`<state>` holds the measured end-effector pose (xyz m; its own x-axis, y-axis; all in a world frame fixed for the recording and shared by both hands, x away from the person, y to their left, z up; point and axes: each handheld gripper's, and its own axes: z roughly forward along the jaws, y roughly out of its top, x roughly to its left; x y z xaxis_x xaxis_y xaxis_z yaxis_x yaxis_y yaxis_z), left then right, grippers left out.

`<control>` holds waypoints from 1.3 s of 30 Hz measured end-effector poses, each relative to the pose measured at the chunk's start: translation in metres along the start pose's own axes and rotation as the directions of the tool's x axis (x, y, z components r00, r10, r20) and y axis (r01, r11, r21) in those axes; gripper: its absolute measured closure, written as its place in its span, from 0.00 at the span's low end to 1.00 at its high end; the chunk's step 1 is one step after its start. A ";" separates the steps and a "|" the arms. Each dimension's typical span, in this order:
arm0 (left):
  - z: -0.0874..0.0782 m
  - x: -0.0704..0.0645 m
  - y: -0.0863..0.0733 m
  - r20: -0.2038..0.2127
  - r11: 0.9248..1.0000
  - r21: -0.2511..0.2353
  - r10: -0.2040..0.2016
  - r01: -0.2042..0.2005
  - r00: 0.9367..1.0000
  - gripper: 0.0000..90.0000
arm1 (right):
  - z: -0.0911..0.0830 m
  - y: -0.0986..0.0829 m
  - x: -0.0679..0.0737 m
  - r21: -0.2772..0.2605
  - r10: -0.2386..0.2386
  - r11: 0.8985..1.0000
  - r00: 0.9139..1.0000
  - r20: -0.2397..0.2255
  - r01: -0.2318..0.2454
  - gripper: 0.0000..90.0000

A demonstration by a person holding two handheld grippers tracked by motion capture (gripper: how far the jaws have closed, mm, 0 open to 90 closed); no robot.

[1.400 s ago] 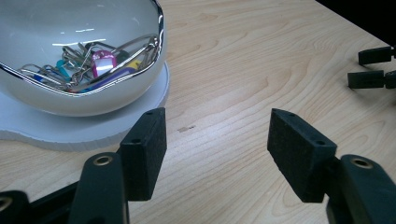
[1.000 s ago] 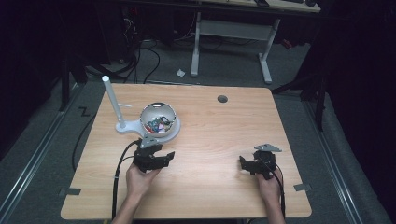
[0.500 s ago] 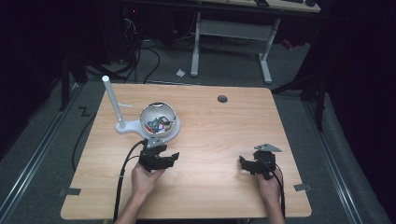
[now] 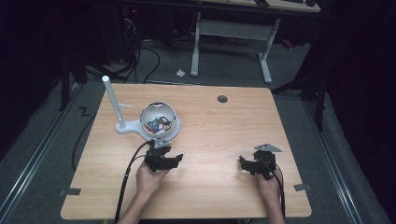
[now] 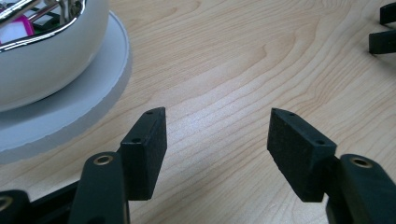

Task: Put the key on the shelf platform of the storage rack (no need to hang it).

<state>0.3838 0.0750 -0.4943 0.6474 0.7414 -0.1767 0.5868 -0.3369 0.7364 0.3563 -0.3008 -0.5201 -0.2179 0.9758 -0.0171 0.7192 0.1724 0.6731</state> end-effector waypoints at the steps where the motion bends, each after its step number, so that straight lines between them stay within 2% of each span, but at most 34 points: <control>1: 0.001 0.000 0.000 -0.002 1.000 0.003 0.004 -0.004 1.000 0.42 | 0.000 0.000 0.000 0.000 0.000 1.000 1.000 0.000 0.000 0.16; 21: 0.023 -0.004 -0.004 -0.013 0.999 0.039 0.029 -0.029 0.999 0.43 | 0.000 0.000 0.000 0.000 0.000 1.000 1.000 0.000 0.000 0.16; 34: 0.037 -0.005 -0.008 -0.063 0.997 0.045 0.060 -0.057 0.996 0.42 | 0.000 0.000 0.000 0.000 0.000 1.000 1.000 0.000 0.000 0.16; 39: 0.038 -0.005 -0.008 -0.067 0.997 0.040 0.068 -0.066 0.995 0.42 | 0.000 0.000 0.000 0.000 0.000 1.000 1.000 0.000 0.000 0.16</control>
<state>0.3940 0.0516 -0.5240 0.6517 0.7541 -0.0816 0.5620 -0.4079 0.7196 0.3563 -0.3007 -0.5201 -0.2178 0.9758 -0.0170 0.7192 0.1723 0.6731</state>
